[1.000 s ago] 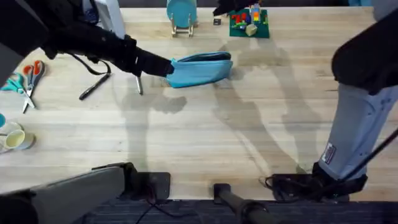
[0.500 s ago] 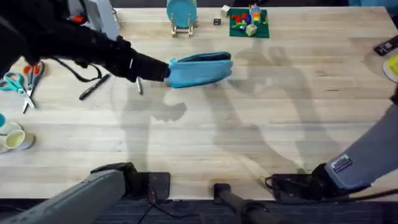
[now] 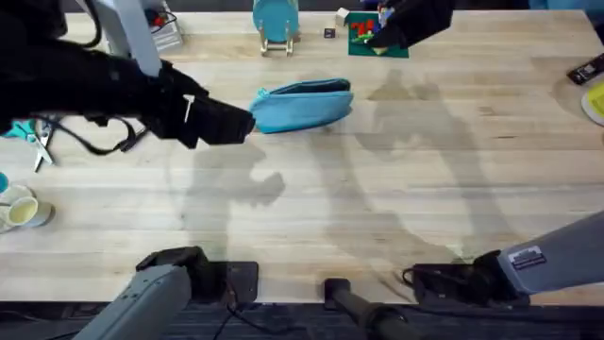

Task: Unzip the bag, pick up the pens from the table one at a time and place them inside, then zip the bag closed.

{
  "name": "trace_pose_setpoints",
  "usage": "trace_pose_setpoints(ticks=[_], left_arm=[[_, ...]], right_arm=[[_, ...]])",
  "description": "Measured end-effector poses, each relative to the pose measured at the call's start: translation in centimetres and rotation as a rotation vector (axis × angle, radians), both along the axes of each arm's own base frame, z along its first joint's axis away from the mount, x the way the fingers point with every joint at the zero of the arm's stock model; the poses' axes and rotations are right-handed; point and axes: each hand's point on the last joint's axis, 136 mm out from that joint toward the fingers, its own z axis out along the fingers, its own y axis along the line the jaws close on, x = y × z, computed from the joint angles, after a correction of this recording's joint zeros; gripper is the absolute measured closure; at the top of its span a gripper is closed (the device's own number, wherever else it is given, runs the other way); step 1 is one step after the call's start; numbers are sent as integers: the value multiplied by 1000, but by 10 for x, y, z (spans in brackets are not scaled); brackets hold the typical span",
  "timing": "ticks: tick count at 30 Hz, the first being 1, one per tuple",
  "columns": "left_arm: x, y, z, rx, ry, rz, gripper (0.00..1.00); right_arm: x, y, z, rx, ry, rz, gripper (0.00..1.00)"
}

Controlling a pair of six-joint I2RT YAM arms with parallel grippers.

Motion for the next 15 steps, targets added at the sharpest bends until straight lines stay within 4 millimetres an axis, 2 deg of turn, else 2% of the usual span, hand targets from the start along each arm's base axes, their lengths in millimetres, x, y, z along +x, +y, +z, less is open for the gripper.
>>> trace_pose_setpoints(ticks=[2, 8, 10, 15], left_arm=[[-7, -1, 2, 0, 4, 1, 5], [-14, -2, 8, 6, -21, 1, 6], [-14, -2, 8, 6, -23, 1, 6], [-14, -2, 8, 6, -21, 1, 5]], right_arm=[[1, 0, -6, -4, 5, 0, 109], [3, -1, -11, -18, -19, 25, 928], [6, -1, -10, -20, -37, 31, 966], [10, 0, -9, -36, -110, 87, 971]])
